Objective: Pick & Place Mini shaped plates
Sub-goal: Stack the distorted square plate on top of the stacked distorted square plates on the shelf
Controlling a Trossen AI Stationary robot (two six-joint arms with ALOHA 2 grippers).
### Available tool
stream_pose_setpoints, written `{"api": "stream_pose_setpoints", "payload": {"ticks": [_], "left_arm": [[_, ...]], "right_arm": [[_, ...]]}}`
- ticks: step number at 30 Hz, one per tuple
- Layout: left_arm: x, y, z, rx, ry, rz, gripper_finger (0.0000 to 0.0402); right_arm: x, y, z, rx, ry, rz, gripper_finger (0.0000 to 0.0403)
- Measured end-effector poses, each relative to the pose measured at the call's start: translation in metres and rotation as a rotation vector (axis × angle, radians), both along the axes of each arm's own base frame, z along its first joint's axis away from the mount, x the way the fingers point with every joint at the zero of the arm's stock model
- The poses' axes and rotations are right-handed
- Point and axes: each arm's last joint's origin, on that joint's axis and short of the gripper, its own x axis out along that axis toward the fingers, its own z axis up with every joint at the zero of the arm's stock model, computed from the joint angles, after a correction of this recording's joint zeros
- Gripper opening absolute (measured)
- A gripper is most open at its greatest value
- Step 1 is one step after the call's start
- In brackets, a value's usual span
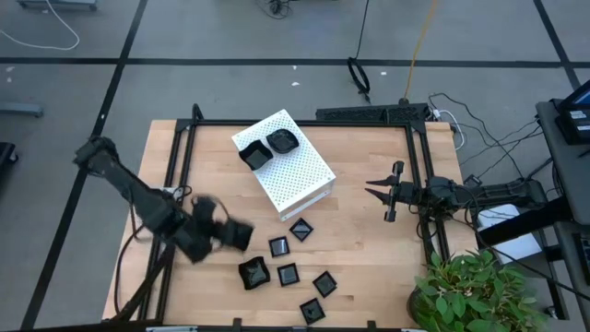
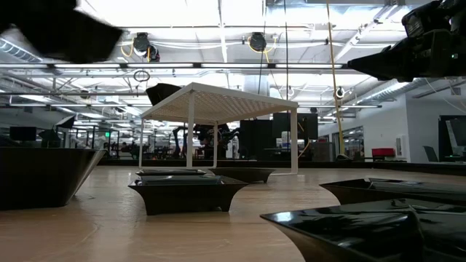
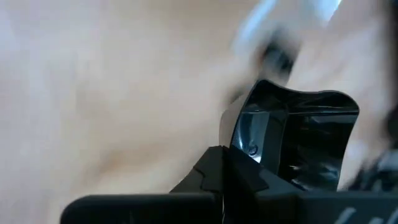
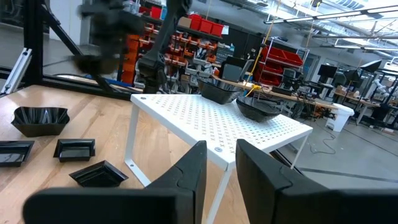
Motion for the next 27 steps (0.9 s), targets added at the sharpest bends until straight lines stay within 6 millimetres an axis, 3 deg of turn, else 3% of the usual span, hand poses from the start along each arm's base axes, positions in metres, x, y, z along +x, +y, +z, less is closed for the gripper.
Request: {"api": "stream_pose_setpoints", "payload": {"ticks": [4,10,16,21,27], "left_arm": [[-0.002,0.043,0.022,0.201,-0.143,0.114,0.0003],[-0.011,0.103,0.056,0.309,-0.201,0.244,0.0003],[-0.005,0.145,0.076,0.422,-0.244,0.271,0.0003],[0.015,0.169,0.073,0.528,-0.188,0.234,0.0004],[0.038,0.186,0.051,0.469,-0.080,0.178,0.0006]], "right_arm": [[0.000,0.000,0.000,0.000,0.000,0.000,0.0073],[0.000,0.000,0.000,0.000,0.000,0.000,0.0073],[0.000,0.000,0.000,0.000,0.000,0.000,0.0073],[0.000,0.000,0.000,0.000,0.000,0.000,0.0073],[0.000,0.000,0.000,0.000,0.000,0.000,0.0073]]}}
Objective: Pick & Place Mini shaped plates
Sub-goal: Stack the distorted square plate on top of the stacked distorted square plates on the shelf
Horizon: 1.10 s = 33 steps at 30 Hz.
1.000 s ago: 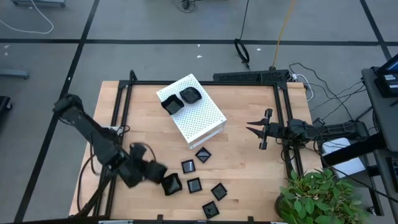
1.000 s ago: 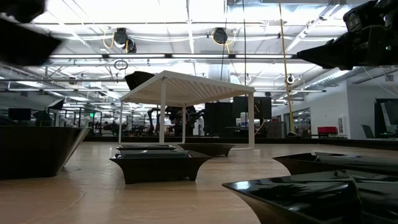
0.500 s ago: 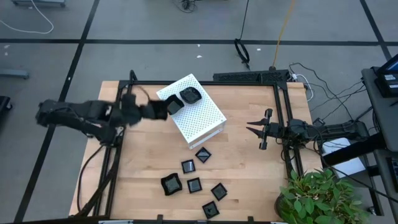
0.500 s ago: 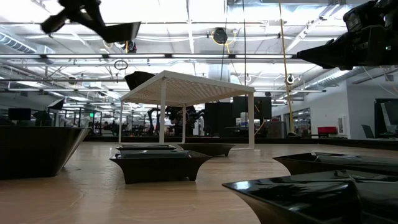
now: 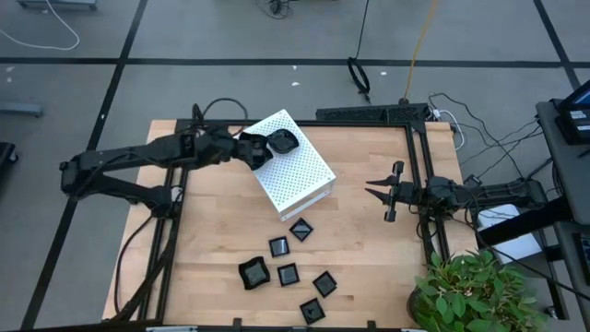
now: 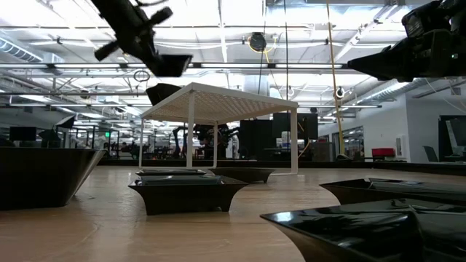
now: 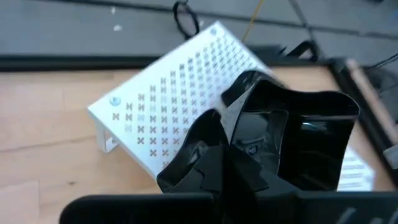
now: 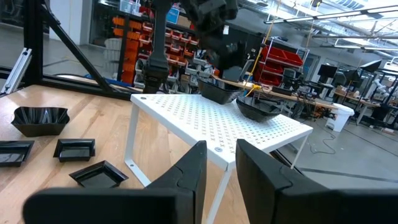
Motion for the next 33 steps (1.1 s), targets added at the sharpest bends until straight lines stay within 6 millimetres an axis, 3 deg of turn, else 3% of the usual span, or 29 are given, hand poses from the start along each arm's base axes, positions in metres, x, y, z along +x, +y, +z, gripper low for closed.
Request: {"api": "stream_pose_setpoints", "payload": {"ticks": [5,14,27,33], "left_arm": [[0.009,0.010,-0.010,-0.055,0.039,-0.052,0.0004],[0.002,0.027,0.000,-0.048,0.035,-0.267,0.0006],[-0.026,0.059,0.047,0.002,0.099,-0.345,0.0003],[-0.026,0.077,0.035,-0.076,0.183,-0.403,0.0002]], "right_arm": [[0.000,0.000,0.000,0.000,0.000,0.000,0.0073],[0.000,0.000,0.000,0.000,0.000,0.000,0.0073],[0.000,0.000,0.000,0.000,0.000,0.000,0.0073],[0.000,0.000,0.000,0.000,0.000,0.000,0.0073]]}}
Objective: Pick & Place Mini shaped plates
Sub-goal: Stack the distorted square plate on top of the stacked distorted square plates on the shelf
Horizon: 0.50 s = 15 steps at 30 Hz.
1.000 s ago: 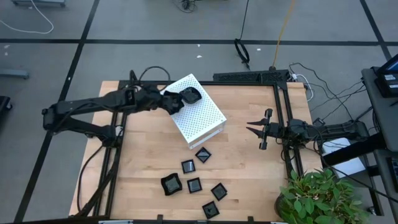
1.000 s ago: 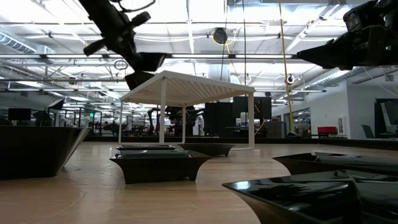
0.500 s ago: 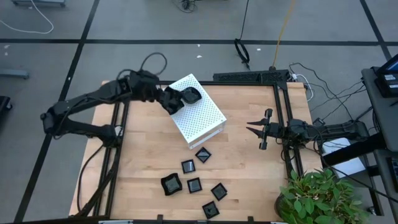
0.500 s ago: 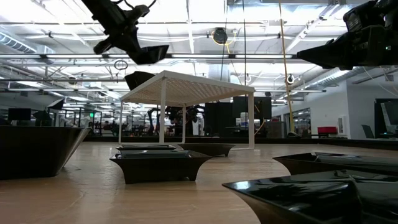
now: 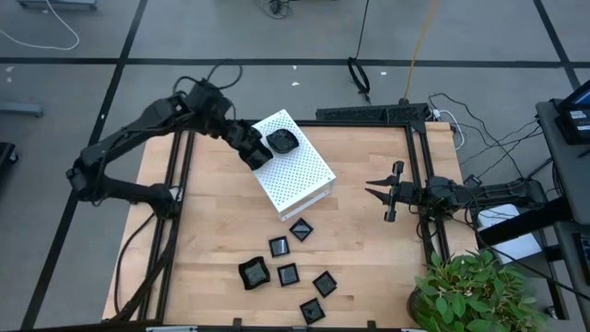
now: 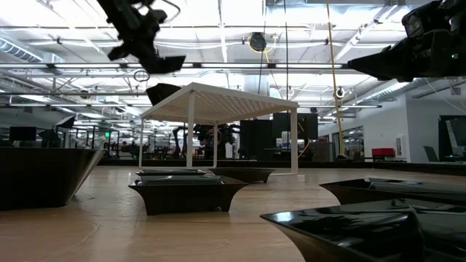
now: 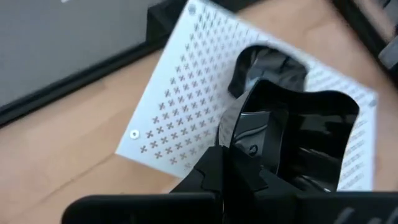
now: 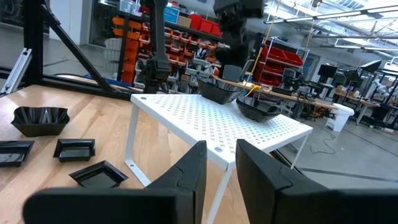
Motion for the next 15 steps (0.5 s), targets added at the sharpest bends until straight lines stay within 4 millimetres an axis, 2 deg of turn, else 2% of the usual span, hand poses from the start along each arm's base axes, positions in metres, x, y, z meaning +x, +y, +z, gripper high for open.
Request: {"api": "stream_pose_setpoints", "payload": {"ticks": [7,15], "left_arm": [[0.019,0.018,-0.025,-0.050,0.080,-0.102,0.0002],[0.023,0.020,-0.031,-0.022,0.127,-0.193,0.0002]], "right_arm": [[0.000,0.000,0.000,0.000,0.000,0.000,0.0073],[0.000,0.000,0.000,0.000,0.000,0.000,0.0073]]}}
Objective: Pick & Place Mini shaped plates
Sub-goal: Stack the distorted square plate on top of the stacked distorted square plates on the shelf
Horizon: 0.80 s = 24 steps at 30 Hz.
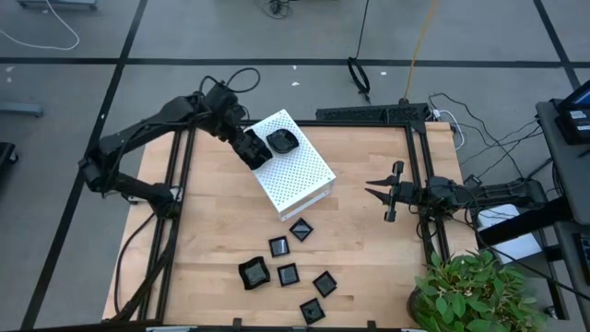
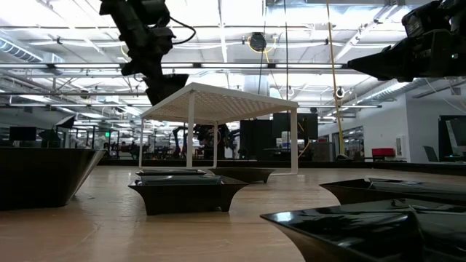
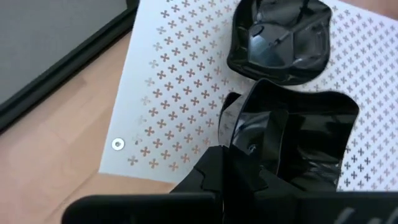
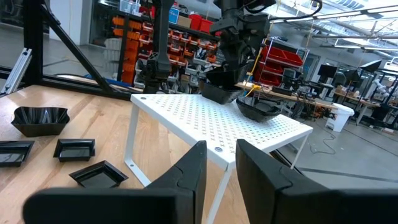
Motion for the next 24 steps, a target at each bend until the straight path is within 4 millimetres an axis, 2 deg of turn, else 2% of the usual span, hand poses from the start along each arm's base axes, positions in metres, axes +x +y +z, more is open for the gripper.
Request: {"api": "stream_pose_setpoints", "payload": {"ticks": [17,24], "left_arm": [[0.001,0.001,0.003,0.091,-0.006,-0.107,0.0045],[0.009,-0.002,0.044,0.251,-0.095,-0.198,0.0046]], "right_arm": [[0.000,0.000,0.000,0.000,0.000,0.000,0.0073],[0.000,0.000,0.000,0.000,0.000,0.000,0.0073]]}}
